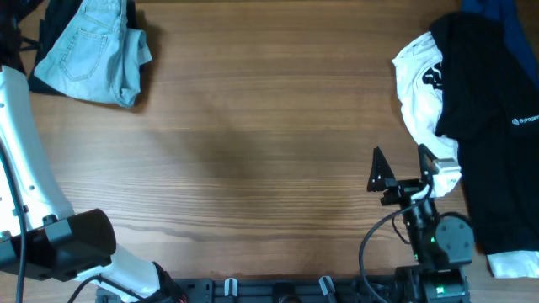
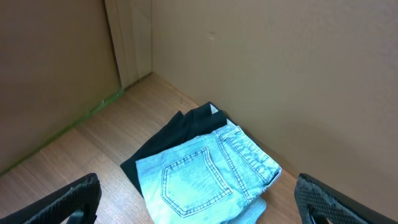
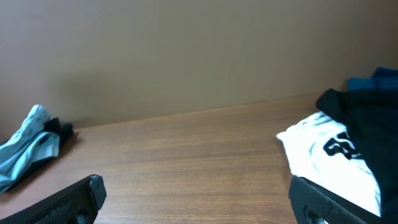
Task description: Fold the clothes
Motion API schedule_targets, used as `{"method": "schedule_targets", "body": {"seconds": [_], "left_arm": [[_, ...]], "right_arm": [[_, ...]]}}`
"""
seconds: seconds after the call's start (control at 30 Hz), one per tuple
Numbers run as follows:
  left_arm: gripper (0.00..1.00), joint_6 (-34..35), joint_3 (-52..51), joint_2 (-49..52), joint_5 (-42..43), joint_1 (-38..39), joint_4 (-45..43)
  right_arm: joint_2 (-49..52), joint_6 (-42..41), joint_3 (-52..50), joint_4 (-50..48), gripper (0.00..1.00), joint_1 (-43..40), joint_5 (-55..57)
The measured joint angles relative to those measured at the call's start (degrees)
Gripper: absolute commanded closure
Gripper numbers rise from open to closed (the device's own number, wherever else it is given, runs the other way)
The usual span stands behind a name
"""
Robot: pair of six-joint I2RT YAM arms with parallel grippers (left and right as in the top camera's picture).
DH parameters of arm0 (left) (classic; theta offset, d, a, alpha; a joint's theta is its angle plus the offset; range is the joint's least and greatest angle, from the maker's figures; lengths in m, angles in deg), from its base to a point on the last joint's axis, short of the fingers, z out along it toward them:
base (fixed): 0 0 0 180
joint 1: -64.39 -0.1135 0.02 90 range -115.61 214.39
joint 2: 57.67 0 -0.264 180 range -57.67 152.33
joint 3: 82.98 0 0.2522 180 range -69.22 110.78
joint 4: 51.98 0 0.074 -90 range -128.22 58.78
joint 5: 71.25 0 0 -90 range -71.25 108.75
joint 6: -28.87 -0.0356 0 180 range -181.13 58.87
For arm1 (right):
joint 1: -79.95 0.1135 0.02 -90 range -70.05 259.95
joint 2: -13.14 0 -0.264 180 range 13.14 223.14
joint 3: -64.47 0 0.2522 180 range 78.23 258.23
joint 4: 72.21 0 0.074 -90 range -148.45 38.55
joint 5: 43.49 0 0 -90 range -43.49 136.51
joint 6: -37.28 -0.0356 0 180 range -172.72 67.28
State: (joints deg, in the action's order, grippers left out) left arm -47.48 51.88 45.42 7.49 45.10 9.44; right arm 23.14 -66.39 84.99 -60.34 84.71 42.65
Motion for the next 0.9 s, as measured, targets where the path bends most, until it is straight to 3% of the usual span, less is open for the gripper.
{"method": "schedule_targets", "body": {"seconds": [0.27, 0.9], "left_arm": [[0.0, 0.0, 0.0, 0.0, 0.0, 0.0, -0.1], [0.0, 0.0, 0.0, 0.0, 0.0, 0.0, -0.1]], "right_arm": [[-8.6, -0.7, -6.4, 1.7, 0.0, 0.0, 1.4], [-8.9, -0.7, -6.4, 1.7, 0.0, 0.0, 1.4]]}}
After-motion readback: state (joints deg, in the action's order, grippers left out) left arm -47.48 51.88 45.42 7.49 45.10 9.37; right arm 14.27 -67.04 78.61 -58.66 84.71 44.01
